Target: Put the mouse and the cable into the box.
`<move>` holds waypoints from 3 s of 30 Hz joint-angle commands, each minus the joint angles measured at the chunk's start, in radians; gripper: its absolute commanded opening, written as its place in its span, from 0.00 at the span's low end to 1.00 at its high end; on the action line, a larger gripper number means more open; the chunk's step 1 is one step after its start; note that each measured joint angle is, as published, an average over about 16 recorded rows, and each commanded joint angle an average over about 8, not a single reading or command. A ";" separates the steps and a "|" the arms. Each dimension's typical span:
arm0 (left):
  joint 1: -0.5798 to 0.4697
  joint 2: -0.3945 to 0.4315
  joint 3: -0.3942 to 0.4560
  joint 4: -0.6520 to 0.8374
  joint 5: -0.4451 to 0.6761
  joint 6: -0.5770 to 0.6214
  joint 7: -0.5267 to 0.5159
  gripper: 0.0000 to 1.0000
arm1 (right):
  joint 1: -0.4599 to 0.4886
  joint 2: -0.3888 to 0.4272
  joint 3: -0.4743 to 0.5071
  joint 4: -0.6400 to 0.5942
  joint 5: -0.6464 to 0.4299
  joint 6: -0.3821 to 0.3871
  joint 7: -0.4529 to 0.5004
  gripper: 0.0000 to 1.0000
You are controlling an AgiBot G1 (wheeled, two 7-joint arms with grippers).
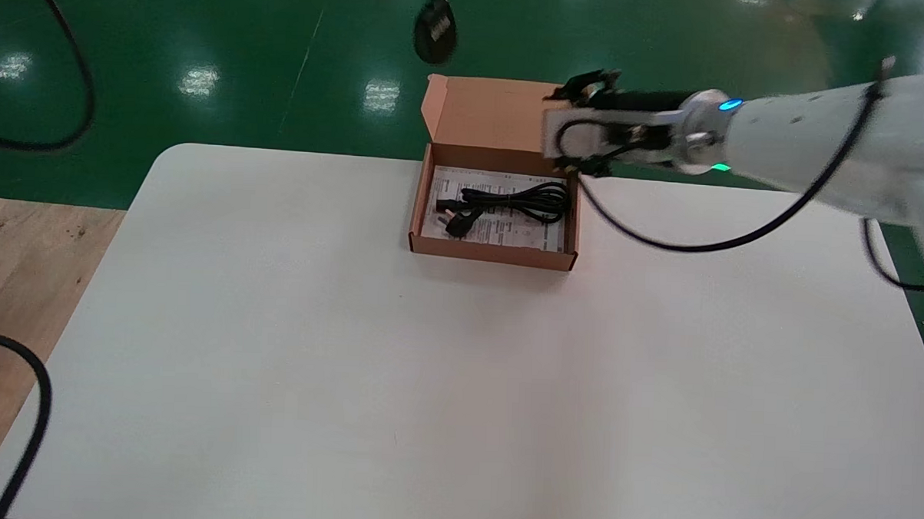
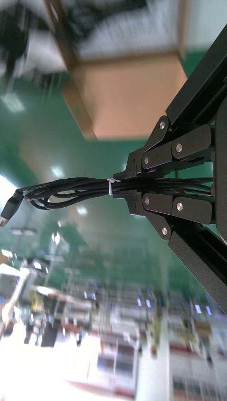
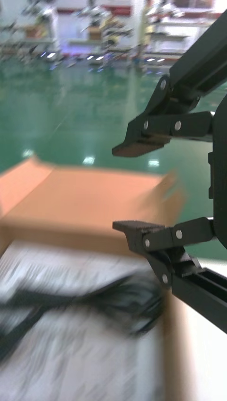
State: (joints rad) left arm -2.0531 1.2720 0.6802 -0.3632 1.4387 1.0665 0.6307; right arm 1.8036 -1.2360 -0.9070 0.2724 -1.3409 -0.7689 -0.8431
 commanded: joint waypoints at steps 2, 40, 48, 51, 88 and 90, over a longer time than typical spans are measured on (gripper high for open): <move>0.049 0.028 -0.010 0.036 -0.026 0.002 0.019 0.00 | 0.048 0.065 0.026 -0.035 0.036 -0.054 -0.027 1.00; 0.449 0.096 0.173 0.069 -0.387 -0.292 -0.568 1.00 | 0.199 0.594 -0.015 0.117 -0.049 -0.363 -0.044 1.00; 0.450 0.096 0.190 0.061 -0.393 -0.300 -0.580 1.00 | 0.193 0.599 -0.018 0.131 -0.050 -0.373 -0.034 1.00; 0.449 0.094 0.185 0.061 -0.391 -0.297 -0.578 1.00 | 0.191 0.597 -0.016 0.130 -0.048 -0.371 -0.034 1.00; 0.739 -0.319 -0.137 -0.476 -0.564 0.101 -0.709 1.00 | -0.317 0.612 0.340 0.616 0.316 -0.567 0.554 1.00; 0.757 -0.344 -0.156 -0.509 -0.575 0.125 -0.717 1.00 | -0.348 0.613 0.361 0.646 0.337 -0.579 0.589 1.00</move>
State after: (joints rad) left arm -1.2963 0.9277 0.5240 -0.8722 0.8638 1.1920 -0.0860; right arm 1.4557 -0.6230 -0.5461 0.9181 -1.0034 -1.3474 -0.2538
